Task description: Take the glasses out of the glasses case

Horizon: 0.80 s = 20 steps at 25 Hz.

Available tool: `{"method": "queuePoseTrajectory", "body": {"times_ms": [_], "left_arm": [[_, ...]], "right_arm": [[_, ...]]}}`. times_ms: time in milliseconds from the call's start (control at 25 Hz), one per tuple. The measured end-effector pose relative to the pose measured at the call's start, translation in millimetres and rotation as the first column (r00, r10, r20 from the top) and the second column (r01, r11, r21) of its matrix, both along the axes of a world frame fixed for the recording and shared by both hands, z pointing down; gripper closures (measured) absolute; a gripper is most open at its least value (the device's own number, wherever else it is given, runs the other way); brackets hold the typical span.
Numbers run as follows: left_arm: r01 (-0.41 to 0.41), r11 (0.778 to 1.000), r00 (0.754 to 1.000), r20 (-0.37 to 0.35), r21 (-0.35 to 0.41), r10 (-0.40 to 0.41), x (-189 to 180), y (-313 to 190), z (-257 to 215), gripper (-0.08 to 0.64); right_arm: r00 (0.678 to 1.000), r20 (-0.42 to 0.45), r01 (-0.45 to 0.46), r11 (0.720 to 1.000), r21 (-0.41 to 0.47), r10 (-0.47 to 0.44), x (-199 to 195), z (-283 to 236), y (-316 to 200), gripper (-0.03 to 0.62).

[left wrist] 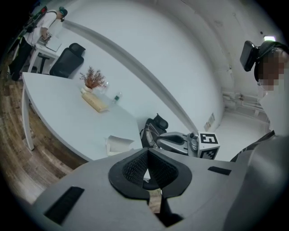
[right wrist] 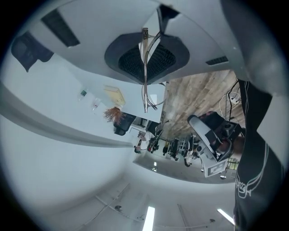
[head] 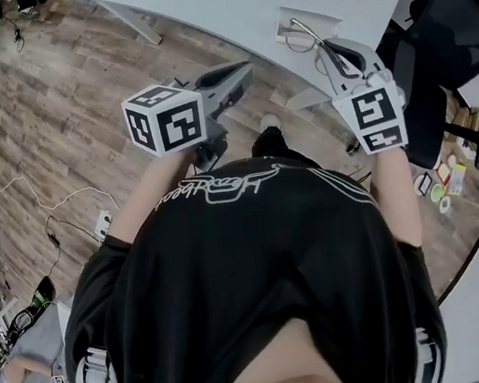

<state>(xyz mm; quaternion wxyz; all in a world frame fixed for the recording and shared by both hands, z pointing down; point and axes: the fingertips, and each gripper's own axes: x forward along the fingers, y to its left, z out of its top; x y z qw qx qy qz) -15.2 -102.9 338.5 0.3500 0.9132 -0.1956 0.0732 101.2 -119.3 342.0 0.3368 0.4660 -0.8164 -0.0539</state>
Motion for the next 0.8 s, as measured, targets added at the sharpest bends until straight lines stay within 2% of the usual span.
{"method": "queuePoseTrajectory", "body": {"times_ms": [200,280,480,800], "left_arm": [[-0.025,0.999,1.000,-0.010,0.046,0.026,-6,28,-17,0.552],[-0.030,0.997,0.999,-0.012,0.065,0.031,-8,38,-22,0.552],[-0.039,0.994,0.999,-0.026,0.098,0.042,-13,61,-37,0.552],[-0.059,0.988,0.996,-0.059,0.141,0.068,-20,84,-62,0.552]], "right_arm": [[0.996,0.086,-0.040,0.997,0.058,0.035,-11,-23,36,0.574],[0.986,0.158,-0.057,0.996,0.070,0.046,-14,-30,49,0.574],[0.926,0.371,-0.105,0.992,0.072,0.072,-17,-48,78,0.574],[0.825,0.559,-0.144,0.987,0.067,0.083,-16,-70,112,0.574]]}}
